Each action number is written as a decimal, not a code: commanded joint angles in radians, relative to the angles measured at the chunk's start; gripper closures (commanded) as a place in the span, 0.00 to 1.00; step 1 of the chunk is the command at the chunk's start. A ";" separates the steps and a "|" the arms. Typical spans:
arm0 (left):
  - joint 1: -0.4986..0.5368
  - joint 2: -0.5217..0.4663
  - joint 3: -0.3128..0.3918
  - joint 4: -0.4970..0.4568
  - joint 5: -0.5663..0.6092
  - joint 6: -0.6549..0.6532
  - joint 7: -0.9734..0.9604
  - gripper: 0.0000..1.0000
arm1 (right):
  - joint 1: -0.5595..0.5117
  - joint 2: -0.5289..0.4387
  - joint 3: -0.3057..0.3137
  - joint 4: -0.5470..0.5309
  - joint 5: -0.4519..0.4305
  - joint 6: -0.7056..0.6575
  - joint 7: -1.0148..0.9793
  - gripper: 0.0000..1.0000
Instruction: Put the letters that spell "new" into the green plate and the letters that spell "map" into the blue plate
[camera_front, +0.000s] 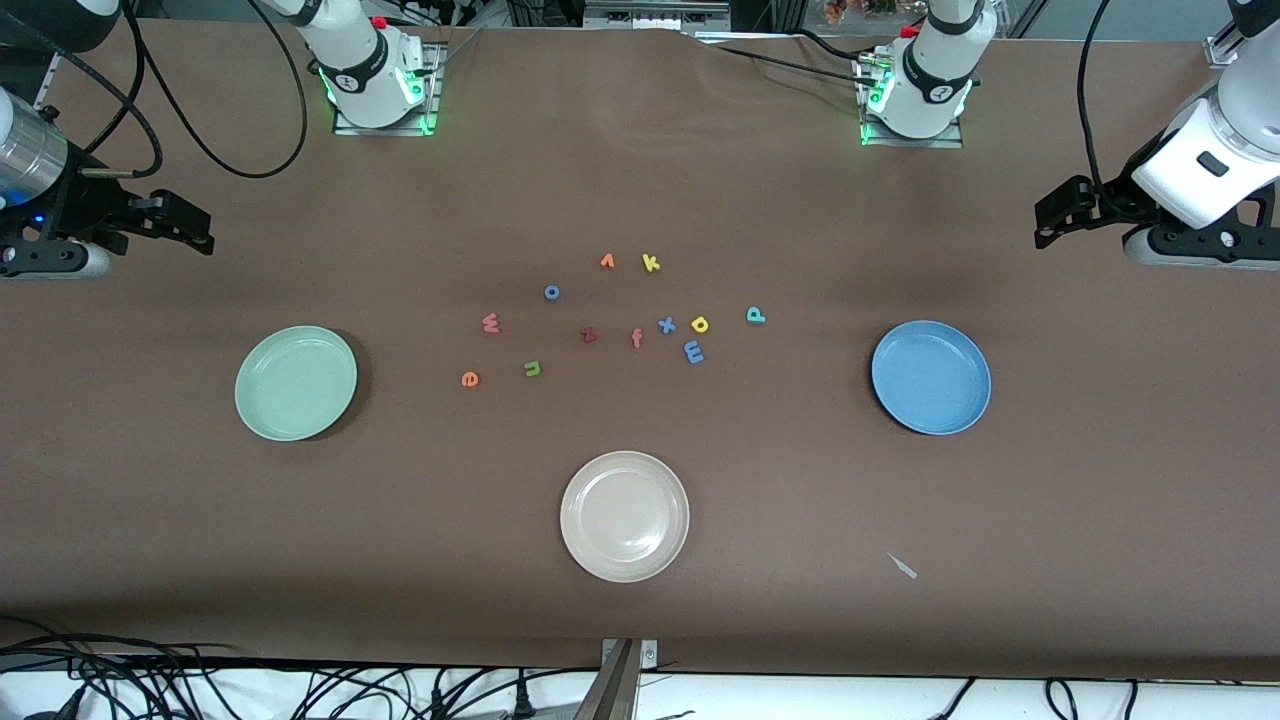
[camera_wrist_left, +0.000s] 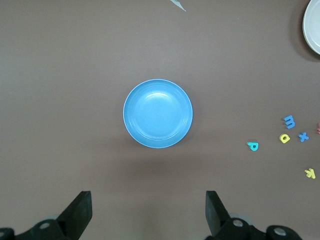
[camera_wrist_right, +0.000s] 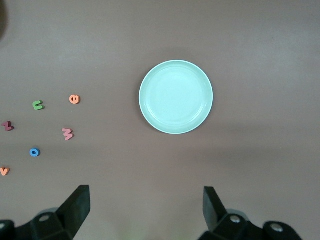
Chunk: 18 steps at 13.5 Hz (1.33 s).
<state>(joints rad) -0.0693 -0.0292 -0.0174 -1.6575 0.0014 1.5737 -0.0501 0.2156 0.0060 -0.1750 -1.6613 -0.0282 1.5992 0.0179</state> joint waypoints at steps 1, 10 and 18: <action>0.003 0.009 0.002 0.027 -0.011 -0.021 0.024 0.00 | 0.007 -0.003 -0.004 0.012 -0.013 -0.010 -0.013 0.00; -0.047 0.115 0.000 0.027 -0.015 -0.030 0.024 0.00 | 0.007 -0.003 -0.006 0.011 -0.012 -0.012 -0.013 0.00; -0.205 0.466 -0.013 0.212 -0.154 0.049 -0.189 0.00 | 0.008 0.005 -0.004 0.000 -0.007 0.017 0.004 0.00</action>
<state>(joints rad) -0.2632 0.3051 -0.0376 -1.5614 -0.0765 1.6159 -0.1551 0.2157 0.0070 -0.1767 -1.6614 -0.0282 1.6017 0.0184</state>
